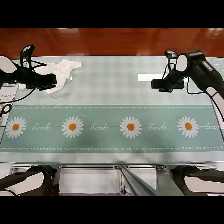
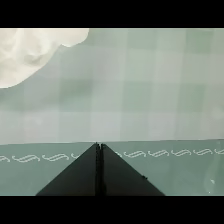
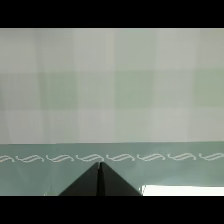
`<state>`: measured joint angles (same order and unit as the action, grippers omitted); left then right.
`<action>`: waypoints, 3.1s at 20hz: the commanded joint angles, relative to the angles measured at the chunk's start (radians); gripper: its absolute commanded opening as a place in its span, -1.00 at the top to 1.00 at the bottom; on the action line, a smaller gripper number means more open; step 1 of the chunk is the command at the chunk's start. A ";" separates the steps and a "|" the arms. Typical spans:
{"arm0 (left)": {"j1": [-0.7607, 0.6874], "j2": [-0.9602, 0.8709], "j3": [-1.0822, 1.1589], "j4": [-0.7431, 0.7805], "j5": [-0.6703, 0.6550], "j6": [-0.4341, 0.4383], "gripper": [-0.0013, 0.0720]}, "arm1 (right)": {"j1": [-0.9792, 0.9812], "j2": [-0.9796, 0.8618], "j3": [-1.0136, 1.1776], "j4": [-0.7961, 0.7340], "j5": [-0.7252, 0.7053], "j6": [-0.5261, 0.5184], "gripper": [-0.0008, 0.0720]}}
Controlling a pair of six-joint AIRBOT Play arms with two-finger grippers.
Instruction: Fold the shirts.
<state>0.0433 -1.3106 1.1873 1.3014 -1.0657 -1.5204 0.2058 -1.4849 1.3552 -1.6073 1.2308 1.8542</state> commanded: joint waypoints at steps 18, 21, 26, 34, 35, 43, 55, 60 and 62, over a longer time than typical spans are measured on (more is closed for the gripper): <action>0.000 0.000 0.000 0.000 0.000 0.000 0.89 | 0.001 0.000 0.000 0.000 0.000 0.000 0.91; 0.000 0.000 0.000 0.000 0.000 0.000 0.89 | 0.001 0.000 0.000 0.000 0.000 0.000 0.91; 0.000 0.000 0.000 0.000 0.000 0.000 0.89 | 0.001 0.000 0.000 0.000 0.000 0.000 0.91; 0.000 0.000 0.000 -0.003 0.032 -0.003 0.89 | 0.001 0.000 -0.001 -0.007 -0.128 0.000 0.91; 0.000 0.000 0.000 -0.003 0.038 -0.003 0.89 | 0.001 0.000 0.000 -0.009 -0.186 0.000 0.91; 0.017 0.025 0.243 -0.060 0.009 -0.002 0.89 | -0.005 0.052 0.062 -0.067 -0.272 -0.061 0.91; 0.027 0.005 0.276 0.043 0.215 0.043 -0.41 | -0.003 0.296 -0.146 -0.098 -0.205 -0.186 -0.16; 0.108 -0.256 0.390 0.046 0.138 0.047 -0.41 | -0.003 0.296 -0.320 -0.086 -0.277 -0.115 -0.15; 0.138 -0.360 0.430 0.061 0.111 0.046 -0.41 | -0.003 0.296 -0.342 -0.087 -0.290 -0.092 -0.15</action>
<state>0.1417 -1.5349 1.5631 1.3464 -0.9237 -1.4769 0.2031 -1.1912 1.0729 -1.6974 0.9722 1.7199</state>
